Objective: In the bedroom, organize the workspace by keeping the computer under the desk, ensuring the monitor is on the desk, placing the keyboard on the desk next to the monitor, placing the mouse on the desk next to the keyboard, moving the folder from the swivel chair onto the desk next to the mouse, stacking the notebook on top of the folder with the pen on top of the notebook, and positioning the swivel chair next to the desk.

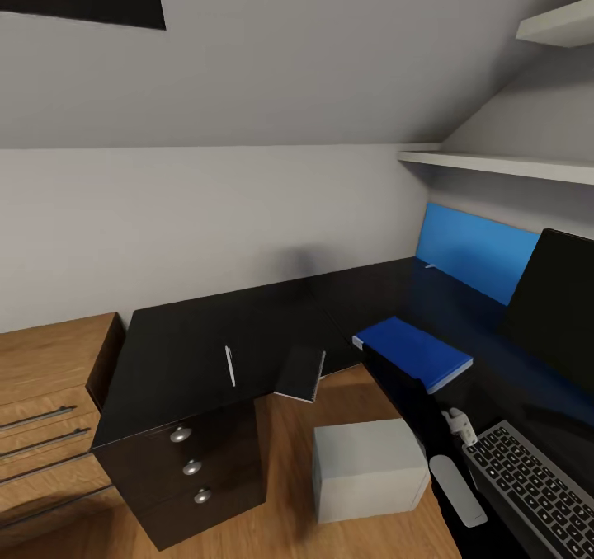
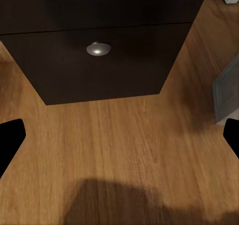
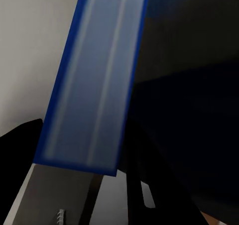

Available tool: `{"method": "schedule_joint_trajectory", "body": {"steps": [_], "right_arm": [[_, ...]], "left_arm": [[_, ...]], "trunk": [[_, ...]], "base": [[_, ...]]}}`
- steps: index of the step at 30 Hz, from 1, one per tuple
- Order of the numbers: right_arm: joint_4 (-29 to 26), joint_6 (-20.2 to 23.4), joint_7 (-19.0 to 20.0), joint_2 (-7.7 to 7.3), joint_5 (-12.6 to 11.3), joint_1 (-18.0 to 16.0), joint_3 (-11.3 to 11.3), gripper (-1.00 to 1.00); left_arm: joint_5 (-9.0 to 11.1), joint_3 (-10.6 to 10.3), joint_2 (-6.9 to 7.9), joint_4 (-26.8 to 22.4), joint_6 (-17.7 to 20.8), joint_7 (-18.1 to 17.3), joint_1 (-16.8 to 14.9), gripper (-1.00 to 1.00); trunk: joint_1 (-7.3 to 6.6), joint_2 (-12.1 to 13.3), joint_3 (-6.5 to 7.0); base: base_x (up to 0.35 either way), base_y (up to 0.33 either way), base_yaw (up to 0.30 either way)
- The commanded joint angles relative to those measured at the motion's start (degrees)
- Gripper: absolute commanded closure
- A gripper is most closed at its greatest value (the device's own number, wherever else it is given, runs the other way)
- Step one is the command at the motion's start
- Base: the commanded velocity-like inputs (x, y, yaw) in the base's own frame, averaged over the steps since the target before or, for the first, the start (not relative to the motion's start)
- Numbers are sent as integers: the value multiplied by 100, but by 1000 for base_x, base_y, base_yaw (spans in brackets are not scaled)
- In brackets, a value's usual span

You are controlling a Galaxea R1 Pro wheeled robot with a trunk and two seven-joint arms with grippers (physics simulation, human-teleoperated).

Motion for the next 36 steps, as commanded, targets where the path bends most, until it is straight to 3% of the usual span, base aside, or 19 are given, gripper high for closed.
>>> {"method": "schedule_joint_trajectory", "body": {"steps": [1, 5, 6, 36], "right_arm": [[4, -17, 35, -1, -61, -3, 7, 100], [-4, -14, 27, -1, -56, -3, 11, 100], [-4, -11, 26, -1, -56, -3, 11, -100], [-14, 9, 33, -10, -54, -3, 8, -100]], "left_arm": [[-61, -2, -4, -8, -9, 57, -3, -100], [-61, -1, -4, -8, -9, 57, -3, -100], [-61, -2, -4, -8, -9, 57, -3, -100], [-61, 4, -4, -9, -9, 57, -3, -100]], "trunk": [[0, -3, -6], [0, -3, -6], [0, -3, -6], [0, -3, -6]], "base": [[0, 0, 0], [0, 0, 0], [0, 0, 0], [-33, 26, 0]]}}
